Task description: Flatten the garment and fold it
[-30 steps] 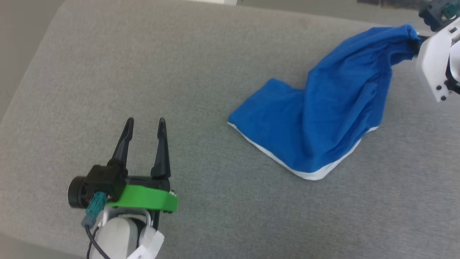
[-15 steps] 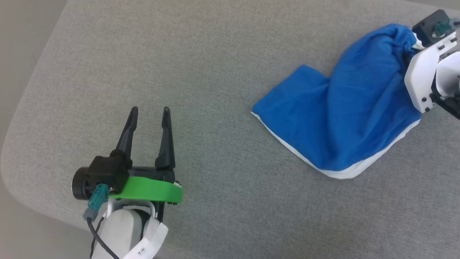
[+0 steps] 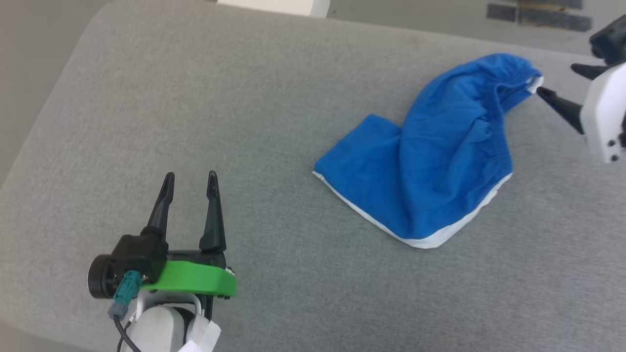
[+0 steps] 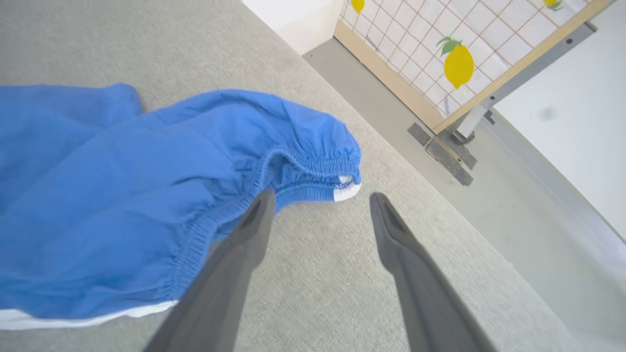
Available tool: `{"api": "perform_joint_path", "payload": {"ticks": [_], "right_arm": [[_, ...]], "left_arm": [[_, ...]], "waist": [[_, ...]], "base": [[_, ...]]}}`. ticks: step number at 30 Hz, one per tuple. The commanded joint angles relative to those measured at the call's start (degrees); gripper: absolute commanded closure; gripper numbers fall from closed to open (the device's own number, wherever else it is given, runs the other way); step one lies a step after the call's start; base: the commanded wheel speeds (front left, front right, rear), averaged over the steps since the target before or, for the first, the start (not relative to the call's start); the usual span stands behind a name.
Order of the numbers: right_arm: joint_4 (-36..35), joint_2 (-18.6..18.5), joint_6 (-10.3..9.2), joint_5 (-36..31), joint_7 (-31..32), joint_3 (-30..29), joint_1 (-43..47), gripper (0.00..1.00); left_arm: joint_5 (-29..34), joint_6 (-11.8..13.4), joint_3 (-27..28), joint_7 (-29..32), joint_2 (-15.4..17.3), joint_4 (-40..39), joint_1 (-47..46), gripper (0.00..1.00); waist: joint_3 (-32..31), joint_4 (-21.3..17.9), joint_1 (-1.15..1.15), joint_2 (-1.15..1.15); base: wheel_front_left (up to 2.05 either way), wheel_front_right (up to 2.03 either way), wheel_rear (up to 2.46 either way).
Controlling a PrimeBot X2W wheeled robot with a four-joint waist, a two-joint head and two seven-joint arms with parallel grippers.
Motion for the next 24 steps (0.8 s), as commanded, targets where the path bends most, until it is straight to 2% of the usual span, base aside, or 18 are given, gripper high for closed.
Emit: {"api": "perform_joint_path", "payload": {"ticks": [1, 6, 10, 15, 24], "right_arm": [[-2.11, -0.78, -0.09, 0.94, 1.62, 0.28, -1.03, 0.00], [-10.44, -4.85, -0.09, 5.41, 11.05, 1.43, -0.48, 0.00], [-15.80, -6.53, -0.09, 6.05, 18.61, 2.45, 1.31, 0.00], [-15.24, -4.67, -0.09, 6.40, 21.16, 2.78, 4.18, 0.00], [-7.62, 1.14, -0.09, 5.21, 20.74, 2.99, 7.02, 0.00]], "left_arm": [[0.37, 0.01, -0.01, -0.21, -0.17, 0.02, 0.50, 0.00], [0.50, -0.08, -0.16, -0.21, -0.17, -0.32, 1.18, 0.00], [0.22, 0.18, -0.45, -0.21, -0.17, -0.47, 1.17, 0.00], [-0.49, 0.40, -1.64, -0.21, -0.17, -0.31, 0.26, 0.00], [-0.76, 0.56, -2.30, -0.21, -0.17, -0.22, -1.29, 0.00]], "waist": [[-2.13, -1.78, 0.01, 0.00], [-2.41, -1.28, 0.01, 0.00], [-1.83, -0.80, 0.01, 0.00], [-0.51, 0.37, 0.01, 0.00], [2.74, 2.98, 0.01, 0.00]], "base": [[0.00, 0.00, 0.00], [0.00, 0.00, 0.00], [0.00, 0.00, 0.00], [0.00, 0.00, 0.00], [0.00, 0.00, 0.00]]}}
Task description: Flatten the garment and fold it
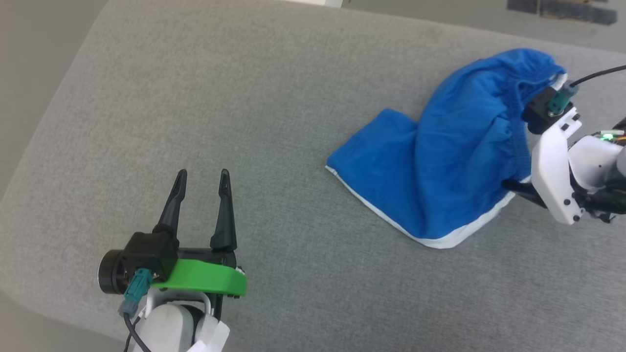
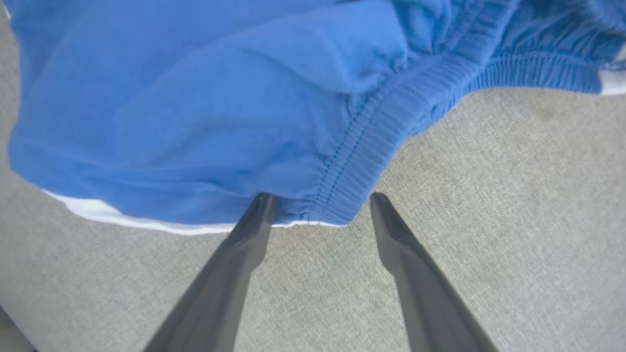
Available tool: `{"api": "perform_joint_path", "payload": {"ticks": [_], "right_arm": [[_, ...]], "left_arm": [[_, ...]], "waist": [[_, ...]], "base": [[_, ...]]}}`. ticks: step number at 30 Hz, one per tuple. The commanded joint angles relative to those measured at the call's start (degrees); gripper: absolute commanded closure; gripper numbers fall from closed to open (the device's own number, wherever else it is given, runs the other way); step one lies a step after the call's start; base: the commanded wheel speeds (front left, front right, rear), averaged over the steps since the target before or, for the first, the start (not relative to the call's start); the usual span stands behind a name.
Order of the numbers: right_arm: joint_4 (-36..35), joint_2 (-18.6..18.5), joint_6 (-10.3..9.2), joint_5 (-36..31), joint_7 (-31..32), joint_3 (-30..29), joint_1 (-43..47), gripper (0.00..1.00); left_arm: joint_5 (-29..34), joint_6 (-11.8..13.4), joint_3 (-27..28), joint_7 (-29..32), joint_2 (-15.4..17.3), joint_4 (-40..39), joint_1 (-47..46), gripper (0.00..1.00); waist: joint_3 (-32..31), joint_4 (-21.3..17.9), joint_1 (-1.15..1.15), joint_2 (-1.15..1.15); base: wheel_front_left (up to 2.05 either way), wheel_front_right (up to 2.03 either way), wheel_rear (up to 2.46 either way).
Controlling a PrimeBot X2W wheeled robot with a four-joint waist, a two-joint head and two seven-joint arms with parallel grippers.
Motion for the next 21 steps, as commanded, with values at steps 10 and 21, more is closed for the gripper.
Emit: {"api": "perform_joint_path", "payload": {"ticks": [10, 21], "right_arm": [[1.48, 1.66, -0.09, -0.74, -1.08, 0.26, 4.60, 1.00], [-7.08, -4.20, -0.09, -1.14, -15.73, -0.44, 7.26, 1.00]], "left_arm": [[-0.89, 0.87, 0.35, -0.21, -0.16, 0.37, -1.15, 0.00], [0.71, 0.42, 2.03, -0.21, -0.16, 0.92, 2.21, 0.00]], "waist": [[1.18, 0.53, 0.00, 0.00], [-6.34, -4.32, 0.00, 0.00]], "base": [[0.00, 0.00, 0.00], [0.00, 0.00, 0.00]]}}
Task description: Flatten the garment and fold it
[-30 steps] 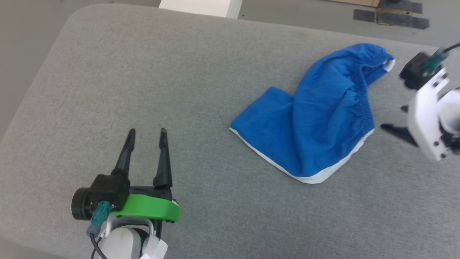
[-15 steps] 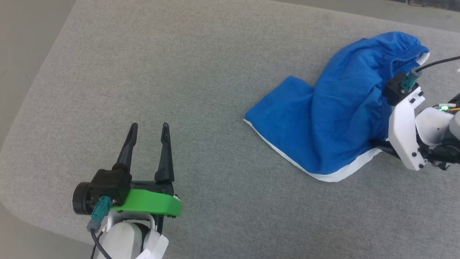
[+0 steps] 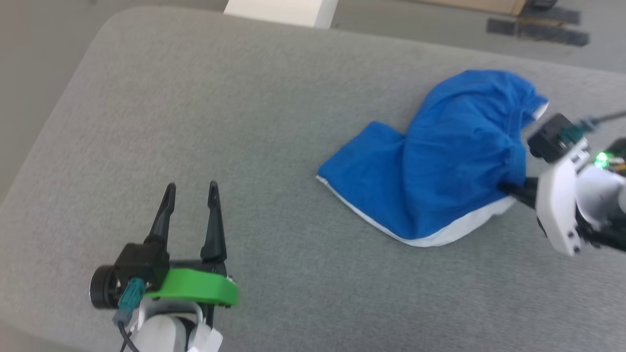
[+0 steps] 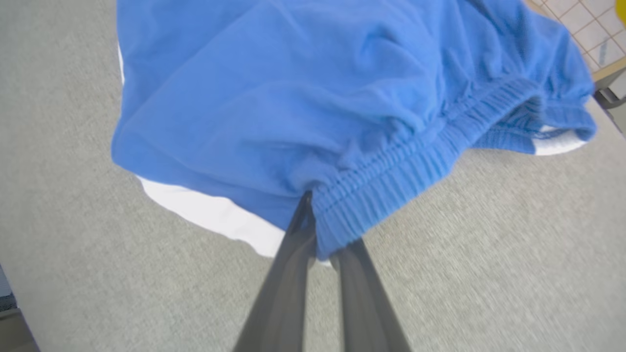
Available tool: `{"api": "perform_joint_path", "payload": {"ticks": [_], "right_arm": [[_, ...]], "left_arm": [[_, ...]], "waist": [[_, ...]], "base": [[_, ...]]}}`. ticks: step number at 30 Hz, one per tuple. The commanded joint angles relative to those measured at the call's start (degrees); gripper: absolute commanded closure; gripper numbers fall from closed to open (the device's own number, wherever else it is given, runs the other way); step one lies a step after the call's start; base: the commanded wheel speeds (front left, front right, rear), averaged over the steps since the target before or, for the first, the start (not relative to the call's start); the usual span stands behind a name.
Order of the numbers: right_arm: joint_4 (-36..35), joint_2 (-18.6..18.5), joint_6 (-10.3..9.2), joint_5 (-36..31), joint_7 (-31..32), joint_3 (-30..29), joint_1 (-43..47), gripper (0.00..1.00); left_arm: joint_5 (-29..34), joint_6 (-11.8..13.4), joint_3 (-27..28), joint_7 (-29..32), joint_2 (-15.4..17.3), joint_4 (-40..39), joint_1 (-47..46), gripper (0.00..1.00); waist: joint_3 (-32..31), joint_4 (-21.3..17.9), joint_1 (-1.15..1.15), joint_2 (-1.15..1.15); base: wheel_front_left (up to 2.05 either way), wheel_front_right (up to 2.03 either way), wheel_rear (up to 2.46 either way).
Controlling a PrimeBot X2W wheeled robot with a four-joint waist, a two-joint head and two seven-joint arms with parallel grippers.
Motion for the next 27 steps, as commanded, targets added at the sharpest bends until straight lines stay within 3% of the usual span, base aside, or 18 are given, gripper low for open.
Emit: {"api": "perform_joint_path", "payload": {"ticks": [1, 8, 12, 21, 22, 23, 24, 27], "right_arm": [[-1.62, -1.32, -0.09, 0.31, -1.65, -0.39, 2.22, 1.00], [-10.41, -9.40, -0.09, 2.62, -5.32, -3.28, 11.80, 1.00], [-9.68, -11.82, -0.09, 3.73, -4.49, -4.42, 17.98, 1.00], [-1.65, -6.38, -0.09, 6.79, -4.56, -6.41, 27.84, 1.00], [-0.79, -5.52, -0.09, 6.44, -5.50, -7.13, 28.23, 0.95], [0.05, -5.03, -0.09, 5.58, -6.71, -7.92, 28.30, 0.29], [1.28, -4.45, -0.09, 4.30, -8.46, -9.12, 28.33, 0.00], [3.37, -3.02, -0.09, 2.07, -12.83, -12.81, 29.31, 0.00]], "left_arm": [[0.34, -0.10, 0.31, -0.21, -0.16, 0.09, 0.92, 0.00], [1.49, -0.92, 1.38, -0.21, -0.16, -0.05, 2.84, 0.00], [1.93, -1.37, 1.55, -0.21, -0.16, -0.04, 2.87, 0.00], [2.18, -1.65, 0.62, -0.21, -0.16, 0.52, 3.22, 0.00], [2.22, -1.66, 0.62, -0.21, -0.16, 0.69, 3.48, 0.00], [2.28, -1.69, 0.62, -0.21, -0.16, 0.83, 3.76, 0.00], [2.36, -1.69, 0.69, -0.21, -0.16, 1.00, 4.12, 0.00], [3.00, -2.12, 0.69, -0.21, -0.16, 1.31, 5.09, 0.00]], "waist": [[-3.26, -3.06, 0.00, 0.00], [-5.39, -6.61, 0.00, 0.00], [-5.50, -7.54, 0.00, 0.00], [-6.08, -7.63, 0.00, 0.00], [-6.47, -7.75, 0.00, 0.00], [-6.75, -7.85, 0.00, 0.00], [-7.25, -8.07, 0.00, 0.00], [-8.87, -8.86, 0.00, 0.00]], "base": [[0.00, 0.00, 0.00], [0.00, 0.00, 0.00], [0.00, 0.00, 0.00], [0.00, 0.00, 0.00], [0.00, 0.00, 0.00], [0.00, 0.00, 0.00], [0.00, 0.00, 0.00], [0.00, 0.00, 0.00]]}}
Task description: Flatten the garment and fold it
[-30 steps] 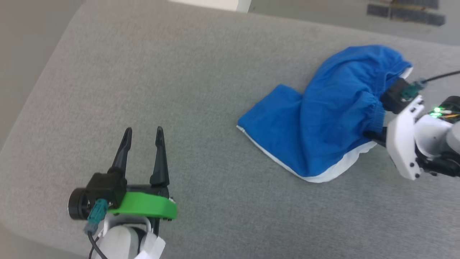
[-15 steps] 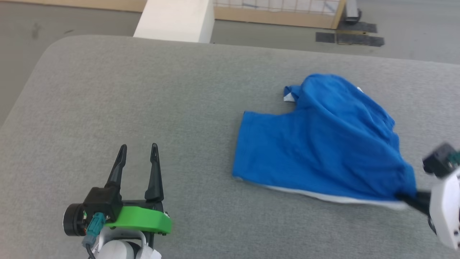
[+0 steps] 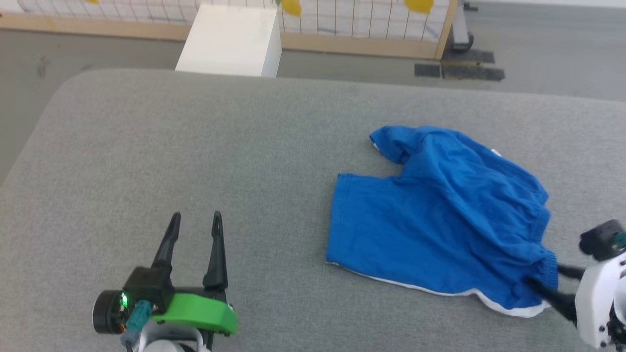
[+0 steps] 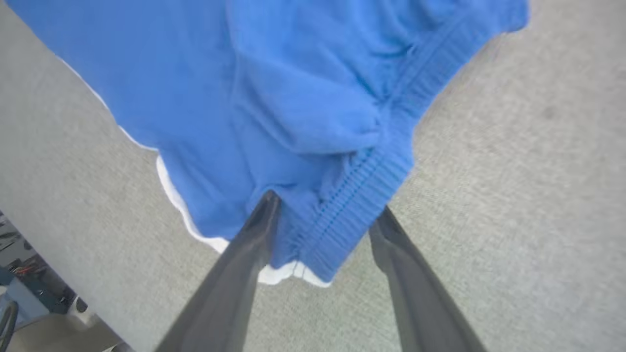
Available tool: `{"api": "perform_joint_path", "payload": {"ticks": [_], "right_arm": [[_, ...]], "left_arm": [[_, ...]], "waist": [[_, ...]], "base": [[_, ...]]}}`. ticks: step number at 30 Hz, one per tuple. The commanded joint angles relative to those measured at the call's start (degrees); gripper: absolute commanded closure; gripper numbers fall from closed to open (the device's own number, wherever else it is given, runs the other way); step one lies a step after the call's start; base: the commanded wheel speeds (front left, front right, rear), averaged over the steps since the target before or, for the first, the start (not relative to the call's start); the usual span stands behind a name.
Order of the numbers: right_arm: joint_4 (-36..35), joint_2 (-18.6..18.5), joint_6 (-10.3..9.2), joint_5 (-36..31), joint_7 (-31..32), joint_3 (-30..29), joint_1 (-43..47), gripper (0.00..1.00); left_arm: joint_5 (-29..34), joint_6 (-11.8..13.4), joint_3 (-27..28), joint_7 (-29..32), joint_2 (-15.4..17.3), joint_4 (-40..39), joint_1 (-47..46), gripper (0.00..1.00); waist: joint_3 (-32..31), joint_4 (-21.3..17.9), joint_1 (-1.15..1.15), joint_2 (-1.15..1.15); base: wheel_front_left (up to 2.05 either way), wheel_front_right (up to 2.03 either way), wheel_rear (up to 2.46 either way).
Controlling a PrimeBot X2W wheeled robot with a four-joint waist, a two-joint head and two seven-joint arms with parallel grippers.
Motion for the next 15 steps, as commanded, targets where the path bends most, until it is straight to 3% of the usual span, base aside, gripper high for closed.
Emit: {"api": "perform_joint_path", "payload": {"ticks": [1, 5, 9, 15], "right_arm": [[0.30, 0.60, -0.09, -1.08, -1.43, -1.14, 1.28, 0.00], [1.69, 1.01, -0.09, -7.40, -6.95, -8.00, 3.13, 0.00], [2.14, 3.31, -0.09, -12.84, -13.87, -18.61, 6.63, 0.00], [1.48, 13.55, -0.09, -26.07, -19.19, -36.67, 14.70, 0.00]], "left_arm": [[1.21, -0.57, 0.02, -0.21, -0.16, 0.08, 0.83, 0.00], [3.53, -1.91, -0.34, -0.21, -0.09, -0.13, 0.81, 0.00], [5.07, -3.54, -1.50, -0.21, 0.70, -0.31, -0.98, 0.00], [6.29, -6.15, -7.37, -0.09, 4.57, 4.10, -7.30, 0.00]], "waist": [[-1.59, -1.13, 0.00, -0.01], [-3.15, -2.58, 0.00, -0.01], [-3.42, -3.70, 0.00, -0.01], [-2.56, -4.77, 0.00, -0.01]], "base": [[0.00, 0.00, 0.00], [0.00, 0.00, 0.00], [0.00, 0.00, 0.00], [0.00, 0.00, 0.00]]}}
